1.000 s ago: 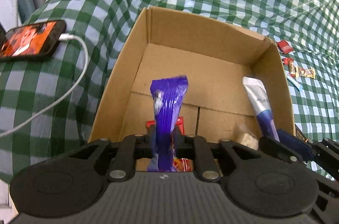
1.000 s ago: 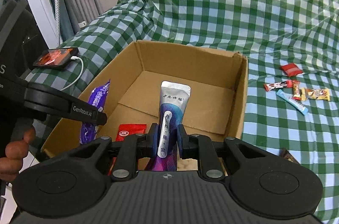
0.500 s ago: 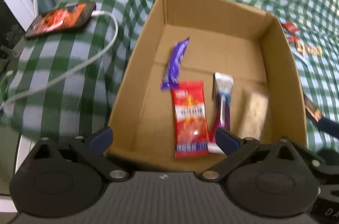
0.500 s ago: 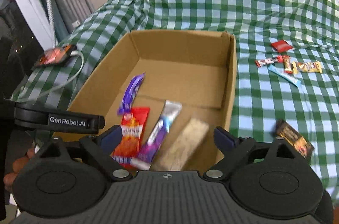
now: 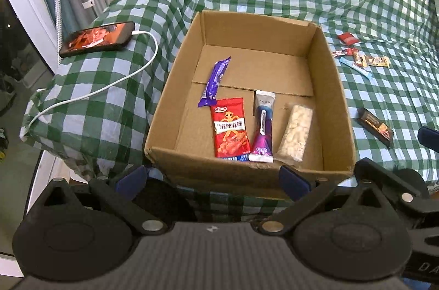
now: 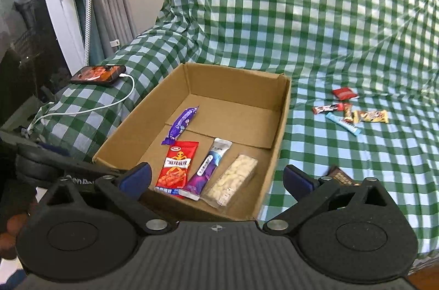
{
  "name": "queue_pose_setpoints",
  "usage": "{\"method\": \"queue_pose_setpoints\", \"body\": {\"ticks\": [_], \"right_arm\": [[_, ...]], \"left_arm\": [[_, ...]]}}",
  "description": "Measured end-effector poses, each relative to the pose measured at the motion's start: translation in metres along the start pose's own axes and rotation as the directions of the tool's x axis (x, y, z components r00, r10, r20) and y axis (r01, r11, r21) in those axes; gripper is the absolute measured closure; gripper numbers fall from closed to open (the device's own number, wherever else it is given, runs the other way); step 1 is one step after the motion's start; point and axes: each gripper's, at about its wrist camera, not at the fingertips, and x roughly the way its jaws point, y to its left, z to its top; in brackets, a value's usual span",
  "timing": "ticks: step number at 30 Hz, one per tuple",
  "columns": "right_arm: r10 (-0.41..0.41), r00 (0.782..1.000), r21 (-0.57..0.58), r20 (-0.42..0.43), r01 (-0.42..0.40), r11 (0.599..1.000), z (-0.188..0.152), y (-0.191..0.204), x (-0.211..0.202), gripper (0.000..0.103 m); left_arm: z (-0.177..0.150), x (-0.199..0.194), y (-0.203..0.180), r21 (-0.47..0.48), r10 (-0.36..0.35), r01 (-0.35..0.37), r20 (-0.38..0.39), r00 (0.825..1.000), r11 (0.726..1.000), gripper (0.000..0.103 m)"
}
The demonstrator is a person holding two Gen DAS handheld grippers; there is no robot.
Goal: Organize snacks
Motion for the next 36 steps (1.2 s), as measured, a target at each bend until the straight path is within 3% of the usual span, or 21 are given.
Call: {"method": "queue_pose_setpoints", "body": {"ticks": [11, 24, 36], "right_arm": [[-0.021, 1.000, 0.065, -0.008, 0.021, 0.998, -0.018, -0.012, -0.027, 0.001], [-0.035, 0.999, 0.172, 0.024, 0.031, 0.985, -0.034, -0.030, -0.052, 0.001], [-0.044, 0.999, 0.199, 0.014, 0.041, 0.979, -0.037, -0.036, -0.052, 0.001]], "left_arm": [[-0.025, -0.024, -0.011, 0.041, -0.008, 0.009, -0.025, 1.000, 0.999, 0.000], [-0.036, -0.059, -0.025, 0.071, -0.008, 0.004, 0.061, 0.998, 0.997, 0.000], [-0.035, -0.056, -0.025, 0.076, -0.014, 0.010, 0.058, 0.998, 0.997, 0.000]]}}
